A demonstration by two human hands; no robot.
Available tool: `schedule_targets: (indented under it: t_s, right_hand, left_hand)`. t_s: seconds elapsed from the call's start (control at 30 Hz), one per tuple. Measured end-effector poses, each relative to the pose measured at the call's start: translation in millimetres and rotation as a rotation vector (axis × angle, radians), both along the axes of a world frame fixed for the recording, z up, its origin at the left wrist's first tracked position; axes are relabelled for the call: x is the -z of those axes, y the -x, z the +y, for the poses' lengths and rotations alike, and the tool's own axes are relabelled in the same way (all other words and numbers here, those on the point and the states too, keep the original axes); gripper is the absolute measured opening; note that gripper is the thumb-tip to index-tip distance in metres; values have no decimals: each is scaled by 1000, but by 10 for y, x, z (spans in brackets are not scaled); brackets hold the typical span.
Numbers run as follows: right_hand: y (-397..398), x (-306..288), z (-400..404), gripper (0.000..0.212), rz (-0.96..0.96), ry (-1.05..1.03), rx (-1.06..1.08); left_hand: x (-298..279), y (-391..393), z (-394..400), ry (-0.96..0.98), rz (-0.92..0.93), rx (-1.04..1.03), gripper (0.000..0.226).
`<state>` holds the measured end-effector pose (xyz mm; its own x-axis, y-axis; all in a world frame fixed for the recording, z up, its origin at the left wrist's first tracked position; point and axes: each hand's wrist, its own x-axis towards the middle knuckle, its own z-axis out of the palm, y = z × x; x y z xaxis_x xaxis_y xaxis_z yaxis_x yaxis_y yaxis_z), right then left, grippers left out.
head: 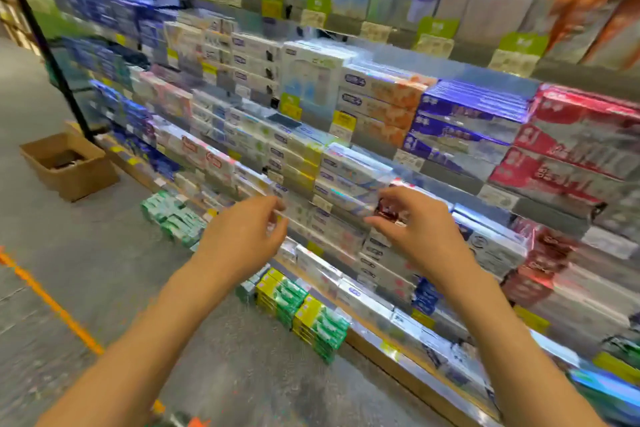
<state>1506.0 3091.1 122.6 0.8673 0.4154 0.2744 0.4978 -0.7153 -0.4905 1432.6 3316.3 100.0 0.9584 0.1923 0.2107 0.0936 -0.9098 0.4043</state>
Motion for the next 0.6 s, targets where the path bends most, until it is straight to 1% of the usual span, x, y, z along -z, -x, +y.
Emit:
schedule_targets:
  t_s: [0.1,0.17,0.3,0.43,0.6]
  right_hand:
    - [-446,211,-534,45,84,66,51]
    - [-710,359,-779,49,132,128,47]
    - [-1113,595,-945,50,232,167,36]
    - [-1374,908,-877,49,288,152,31]
    - [-1595,1412,-682,49,439,181,68]
  left_hand:
    - [201,-631,-504,-7,76,64,35]
    - [384,-984,-786,-24,140,93,37]
    - [698,-1433,-1107,-83,243,139,36]
    - [1043,-1731,-1085,-79,332,158,38]
    - [1645,-2074,-850,-31,478,167,35]
